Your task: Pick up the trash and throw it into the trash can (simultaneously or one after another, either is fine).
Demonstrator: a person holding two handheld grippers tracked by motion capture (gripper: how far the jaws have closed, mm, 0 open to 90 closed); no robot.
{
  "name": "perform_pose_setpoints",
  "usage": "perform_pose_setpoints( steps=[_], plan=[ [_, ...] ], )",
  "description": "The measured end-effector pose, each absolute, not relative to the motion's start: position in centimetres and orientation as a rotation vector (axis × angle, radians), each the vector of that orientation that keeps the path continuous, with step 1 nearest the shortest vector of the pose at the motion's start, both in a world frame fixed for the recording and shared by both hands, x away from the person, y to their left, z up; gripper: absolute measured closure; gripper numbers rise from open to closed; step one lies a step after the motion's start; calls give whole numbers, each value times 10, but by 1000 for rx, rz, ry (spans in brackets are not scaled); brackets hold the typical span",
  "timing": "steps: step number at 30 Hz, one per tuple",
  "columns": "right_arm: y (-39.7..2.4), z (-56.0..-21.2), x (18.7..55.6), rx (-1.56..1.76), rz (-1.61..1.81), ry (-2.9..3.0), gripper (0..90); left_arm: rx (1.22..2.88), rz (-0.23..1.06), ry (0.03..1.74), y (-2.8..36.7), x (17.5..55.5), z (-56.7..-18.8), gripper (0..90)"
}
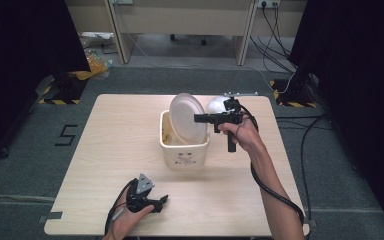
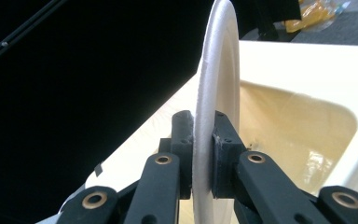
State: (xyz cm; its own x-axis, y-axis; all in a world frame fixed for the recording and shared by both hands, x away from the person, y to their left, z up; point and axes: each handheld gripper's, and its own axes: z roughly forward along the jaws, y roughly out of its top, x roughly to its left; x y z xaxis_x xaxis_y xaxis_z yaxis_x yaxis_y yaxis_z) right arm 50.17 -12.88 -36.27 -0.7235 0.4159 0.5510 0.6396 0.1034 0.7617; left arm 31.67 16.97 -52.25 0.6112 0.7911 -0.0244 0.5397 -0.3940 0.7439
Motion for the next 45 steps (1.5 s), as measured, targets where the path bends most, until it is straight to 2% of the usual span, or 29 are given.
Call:
perform_pose_setpoints(
  steps=[8,13,17,22,27,37,45],
  plan=[
    [-127,-377,501,-1067,-1609,-2202,813,2097,436,1045,170,317,-522,146],
    [-131,-381,503,-1095,-1618,-2186,691,2097,435,1046,170,317,-522,146],
    [-141,-372,501,-1112,-1673,-2182,654,2096,435,1047,170,317,-522,145],
    [-157,-360,499,-1175,-1717,-2227,638,2095,436,1048,170,317,-522,145],
    [-175,-364,502,-1271,-1717,-2258,637,2094,436,1049,170,317,-522,145],
    [-207,-406,519,-1541,-1601,-2370,615,2090,438,1051,170,317,-523,144],
    [-206,-448,541,-1670,-1471,-2507,597,2089,438,1053,170,317,-523,144]
  ],
)
